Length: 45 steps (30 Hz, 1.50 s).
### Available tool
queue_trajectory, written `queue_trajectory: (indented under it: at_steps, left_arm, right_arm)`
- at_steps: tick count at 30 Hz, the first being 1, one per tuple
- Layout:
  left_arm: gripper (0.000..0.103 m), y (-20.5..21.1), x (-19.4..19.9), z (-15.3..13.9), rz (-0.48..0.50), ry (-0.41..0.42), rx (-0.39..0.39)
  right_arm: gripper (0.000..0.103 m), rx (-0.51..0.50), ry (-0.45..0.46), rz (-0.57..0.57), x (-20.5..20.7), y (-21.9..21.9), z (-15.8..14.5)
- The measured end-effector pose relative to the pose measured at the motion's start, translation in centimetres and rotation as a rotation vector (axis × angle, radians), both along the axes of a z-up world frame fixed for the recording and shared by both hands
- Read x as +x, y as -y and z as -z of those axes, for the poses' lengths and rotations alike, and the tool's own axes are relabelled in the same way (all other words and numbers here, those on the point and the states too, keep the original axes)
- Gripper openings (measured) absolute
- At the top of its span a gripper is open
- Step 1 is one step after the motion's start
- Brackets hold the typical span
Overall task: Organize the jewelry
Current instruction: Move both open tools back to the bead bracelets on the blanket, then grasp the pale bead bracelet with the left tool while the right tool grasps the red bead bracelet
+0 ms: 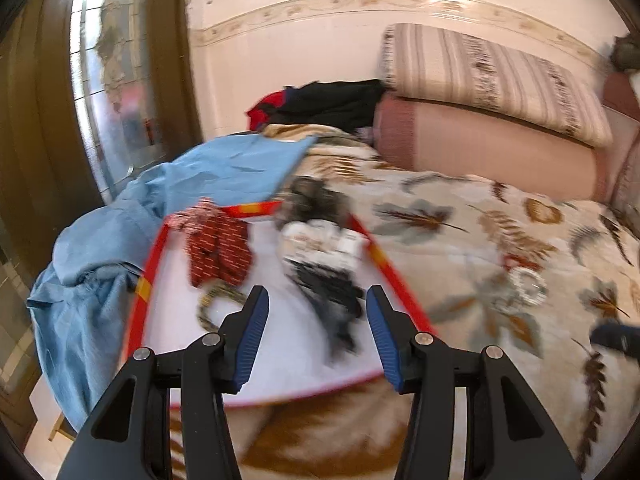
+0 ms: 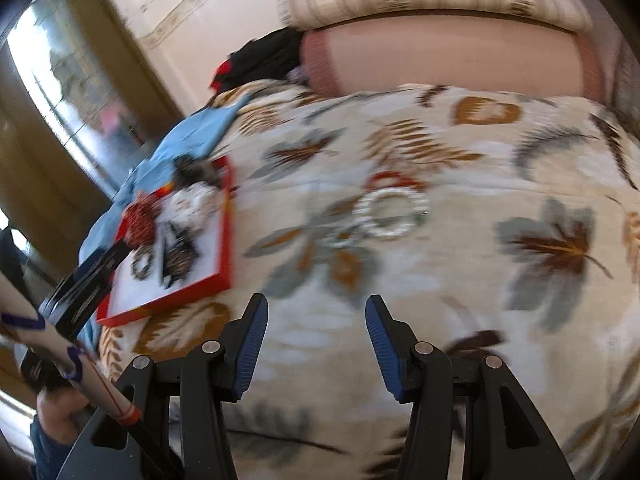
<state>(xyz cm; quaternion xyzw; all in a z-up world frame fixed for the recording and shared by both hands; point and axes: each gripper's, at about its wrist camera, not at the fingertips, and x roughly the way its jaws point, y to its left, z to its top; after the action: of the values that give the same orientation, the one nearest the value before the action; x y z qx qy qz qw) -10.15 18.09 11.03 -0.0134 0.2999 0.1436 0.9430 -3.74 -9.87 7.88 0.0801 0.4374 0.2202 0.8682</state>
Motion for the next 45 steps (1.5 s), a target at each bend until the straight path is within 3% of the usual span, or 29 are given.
queue_trajectory:
  at_steps: [4, 8, 12, 14, 17, 20, 24, 29, 30, 33, 38, 40, 45]
  left_arm:
    - [0.051, 3.7, -0.2, -0.3, 0.085, -0.029, -0.019]
    - [0.054, 7.0, 2.6, 0.4, 0.203, -0.139, -0.144]
    - [0.053, 9.5, 6.4, 2.2, 0.291, -0.246, -0.253]
    - [0.046, 10.7, 8.3, 3.4, 0.319, -0.283, -0.266]
    - [0.035, 12.5, 10.4, 5.2, 0.354, -0.325, -0.196]
    - [0.034, 13.9, 12.2, 7.3, 0.418, -0.383, -0.166]
    - [0.035, 15.2, 13.6, 8.2, 0.450, -0.372, -0.076]
    - [0.034, 15.9, 17.2, 9.3, 0.448, -0.378, -0.054]
    - [0.029, 15.8, 17.5, 9.4, 0.437, -0.365, -0.062]
    - [0.011, 15.4, 16.5, 9.3, 0.417, -0.348, -0.065]
    - [0.011, 13.7, 11.8, 8.7, 0.402, -0.397, -0.184]
    - [0.011, 13.2, 9.3, 8.4, 0.382, -0.399, -0.196]
    - [0.011, 13.0, 7.3, 6.6, 0.420, -0.274, -0.180]
  right_arm:
    - [0.055, 0.059, -0.001, 0.119, 0.8, 6.2, 0.5]
    - [0.055, 0.184, -0.059, 0.217, 1.8, 11.3, 0.7]
    - [0.055, 0.246, -0.027, 0.228, 1.5, 13.1, -0.7]
    - [0.055, 0.251, -0.012, 0.225, 1.2, 13.3, -1.2]
    - [0.055, 0.267, -0.010, 0.216, 1.0, 13.7, -1.5]
    - [0.055, 0.279, -0.014, 0.218, 1.0, 14.3, -1.5]
    - [0.055, 0.312, -0.043, 0.218, 1.6, 14.7, -1.0]
    - [0.055, 0.326, -0.070, 0.207, 2.3, 14.4, -0.4]
    - [0.055, 0.314, -0.069, 0.208, 2.4, 14.3, -0.2]
    - [0.055, 0.293, -0.078, 0.217, 2.7, 14.0, 0.3]
    - [0.055, 0.271, -0.090, 0.226, 3.3, 13.5, 1.0]
    - [0.055, 0.257, -0.100, 0.214, 3.8, 12.9, 1.4]
    - [0.055, 0.270, -0.142, 0.184, 5.9, 10.4, 2.5]
